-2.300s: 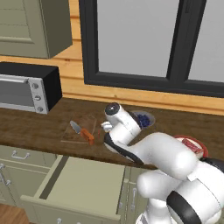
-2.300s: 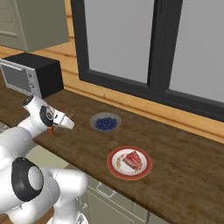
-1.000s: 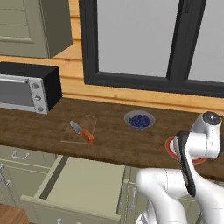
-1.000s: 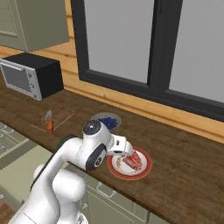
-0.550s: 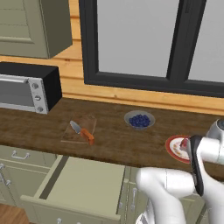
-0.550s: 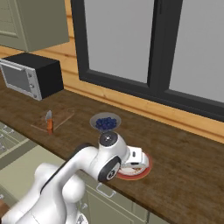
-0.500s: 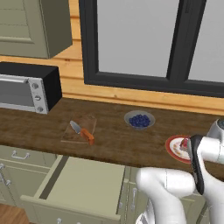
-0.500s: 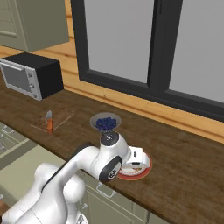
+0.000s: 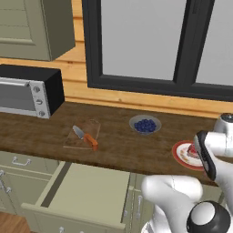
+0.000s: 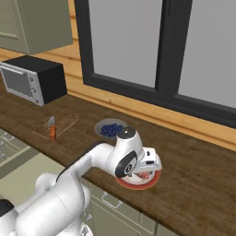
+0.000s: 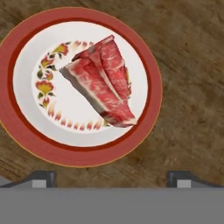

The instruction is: Pick up the knife from the drawer and place it on the cutting board. Then place the meat from the plate to the cutting board.

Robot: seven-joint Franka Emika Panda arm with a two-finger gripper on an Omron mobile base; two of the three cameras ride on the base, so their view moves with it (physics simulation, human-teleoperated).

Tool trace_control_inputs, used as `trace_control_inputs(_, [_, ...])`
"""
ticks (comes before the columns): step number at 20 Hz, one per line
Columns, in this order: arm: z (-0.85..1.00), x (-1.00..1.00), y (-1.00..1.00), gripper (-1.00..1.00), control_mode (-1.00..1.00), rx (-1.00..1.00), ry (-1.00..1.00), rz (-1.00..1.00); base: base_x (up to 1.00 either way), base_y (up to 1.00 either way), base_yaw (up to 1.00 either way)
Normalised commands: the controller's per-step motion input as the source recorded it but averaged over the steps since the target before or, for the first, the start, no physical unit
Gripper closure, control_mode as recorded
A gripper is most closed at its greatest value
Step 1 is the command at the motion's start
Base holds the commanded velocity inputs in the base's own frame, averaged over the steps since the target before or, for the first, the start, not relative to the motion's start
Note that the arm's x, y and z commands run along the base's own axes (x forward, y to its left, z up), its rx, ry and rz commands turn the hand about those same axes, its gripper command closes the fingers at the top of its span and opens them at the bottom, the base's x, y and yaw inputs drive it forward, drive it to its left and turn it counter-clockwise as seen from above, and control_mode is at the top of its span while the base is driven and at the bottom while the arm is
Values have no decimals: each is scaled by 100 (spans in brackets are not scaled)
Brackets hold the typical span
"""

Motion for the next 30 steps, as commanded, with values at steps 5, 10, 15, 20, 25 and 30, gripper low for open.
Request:
trace_control_inputs(5, [-16,24,0,-100,-100,0,3,6,0,0,0])
trace_control_inputs(10, [-35,5,0,-100,-100,0,0,1,0,0,0])
trace_control_inputs(15, [-32,2,-3,-100,-100,0,0,0,0,0,0])
trace_control_inputs(20, [-13,13,0,-100,-100,1,0,0,0,0,0])
trace_control_inputs(25, [-3,14,0,-100,-100,0,0,0,0,0,0])
trace_control_inputs(30, [-19,17,-6,-100,-100,0,0,3,0,0,0])
